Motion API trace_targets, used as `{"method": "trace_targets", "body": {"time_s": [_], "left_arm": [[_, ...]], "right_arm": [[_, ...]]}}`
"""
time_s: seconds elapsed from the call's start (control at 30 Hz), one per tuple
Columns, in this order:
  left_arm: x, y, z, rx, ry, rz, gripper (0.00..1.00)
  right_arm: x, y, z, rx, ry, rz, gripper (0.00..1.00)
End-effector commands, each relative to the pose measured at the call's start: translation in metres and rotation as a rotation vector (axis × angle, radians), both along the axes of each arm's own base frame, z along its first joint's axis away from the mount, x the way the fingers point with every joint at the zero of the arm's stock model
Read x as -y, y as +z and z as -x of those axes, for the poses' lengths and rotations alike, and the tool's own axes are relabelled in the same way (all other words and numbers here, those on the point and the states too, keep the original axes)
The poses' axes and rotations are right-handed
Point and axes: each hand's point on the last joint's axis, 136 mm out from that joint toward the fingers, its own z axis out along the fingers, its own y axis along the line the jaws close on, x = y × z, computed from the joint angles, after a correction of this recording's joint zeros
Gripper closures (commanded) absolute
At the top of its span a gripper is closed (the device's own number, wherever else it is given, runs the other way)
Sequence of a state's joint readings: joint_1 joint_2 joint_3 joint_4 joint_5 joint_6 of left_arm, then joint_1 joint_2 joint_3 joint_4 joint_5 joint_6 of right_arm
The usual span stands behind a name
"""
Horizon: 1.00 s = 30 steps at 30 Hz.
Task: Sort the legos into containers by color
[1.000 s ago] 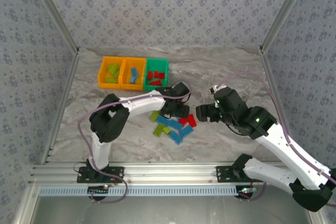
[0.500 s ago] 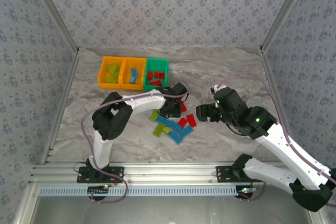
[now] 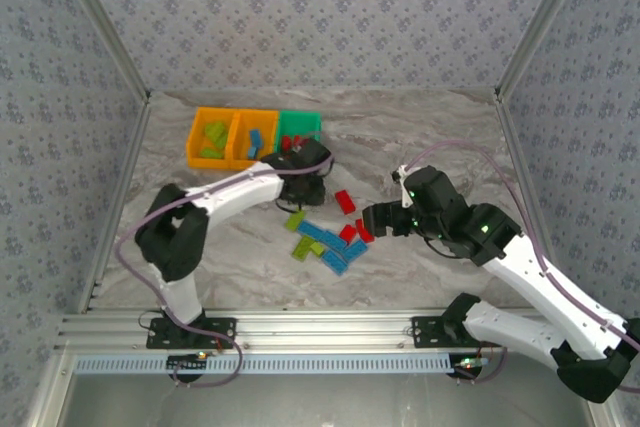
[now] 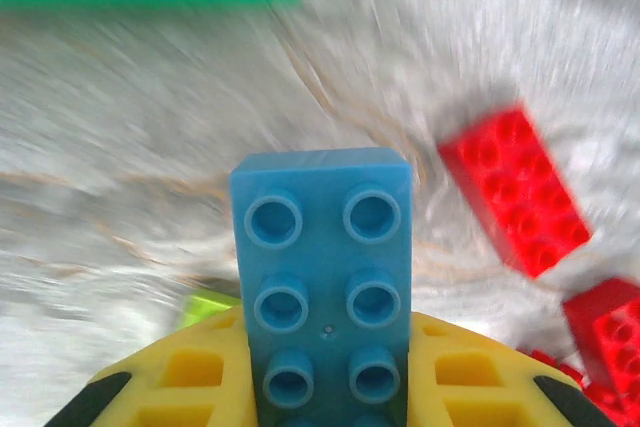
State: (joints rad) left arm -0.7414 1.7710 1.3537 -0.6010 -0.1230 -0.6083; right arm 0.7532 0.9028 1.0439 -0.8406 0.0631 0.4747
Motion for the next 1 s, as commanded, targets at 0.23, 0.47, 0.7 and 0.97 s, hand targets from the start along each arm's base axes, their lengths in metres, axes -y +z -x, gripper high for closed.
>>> {"method": "trace_targets", "body": {"time_s": [0.23, 0.47, 0.7, 0.97], "left_arm": [[-0.124, 0.047, -0.134, 0.204, 0.257, -0.111, 0.78], [-0.132, 0.040, -0.179, 0.181, 0.213, -0.065, 0.59], [-0.130, 0.093, -0.160, 0.242, 0.214, 0.009, 0.40], [-0.075, 0.167, -0.032, 0.337, -0.050, 0.191, 0.29]], "right_arm": [[0.005, -0.002, 0.002, -0.001, -0.039, -0.017, 0.05], [0.019, -0.002, 0.008, 0.008, -0.063, 0.008, 0.05], [0.029, -0.011, 0.007, 0.008, -0.123, 0.015, 0.04], [0.029, -0.042, -0.013, -0.047, -0.175, 0.098, 0.03]]}}
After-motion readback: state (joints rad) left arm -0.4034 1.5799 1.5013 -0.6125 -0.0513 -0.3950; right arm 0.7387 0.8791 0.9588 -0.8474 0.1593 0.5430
